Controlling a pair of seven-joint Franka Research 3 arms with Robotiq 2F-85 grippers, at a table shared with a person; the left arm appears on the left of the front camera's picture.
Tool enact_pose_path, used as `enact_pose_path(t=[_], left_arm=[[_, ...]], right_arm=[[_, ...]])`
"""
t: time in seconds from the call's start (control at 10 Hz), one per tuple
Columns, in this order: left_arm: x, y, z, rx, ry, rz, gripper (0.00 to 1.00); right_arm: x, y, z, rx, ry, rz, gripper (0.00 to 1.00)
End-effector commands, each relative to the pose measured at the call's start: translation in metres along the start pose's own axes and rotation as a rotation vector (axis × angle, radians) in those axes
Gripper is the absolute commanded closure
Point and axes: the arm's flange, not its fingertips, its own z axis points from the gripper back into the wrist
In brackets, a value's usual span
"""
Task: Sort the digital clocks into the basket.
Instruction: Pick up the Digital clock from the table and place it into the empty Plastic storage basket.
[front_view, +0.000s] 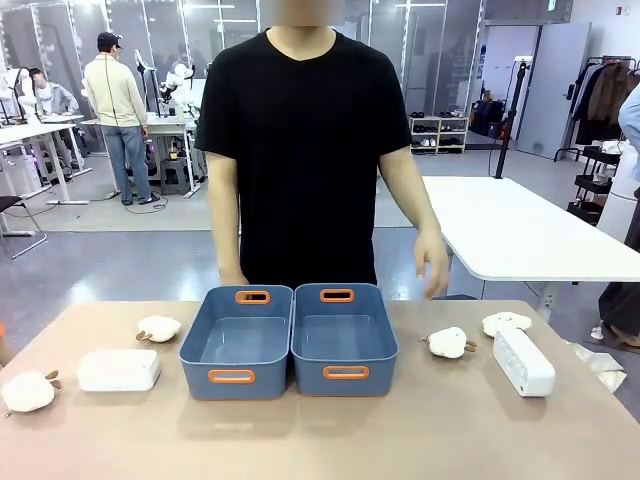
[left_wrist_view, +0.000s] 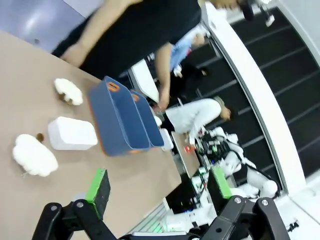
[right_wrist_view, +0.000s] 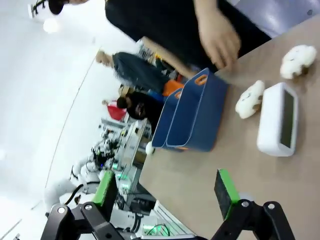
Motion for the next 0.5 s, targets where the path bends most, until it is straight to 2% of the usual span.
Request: enact_pose_path(t=[0.0,0.1,0.4], left_arm=[[0.012,0.004,-0.027,0.046,-0.059,0.009,0.0],[0.0,0.0,0.0,0.0,0.0,0.0,0.0],[0.0,0.0,0.0,0.0,0.0,0.0,0.0]], right_arm=[[0.007,0.006,-0.029,-0.004,0.01,0.067,0.0],[0.0,0.0,0.0,0.0,0.0,0.0,0.0],[0.0,0.0,0.0,0.0,0.0,0.0,0.0]])
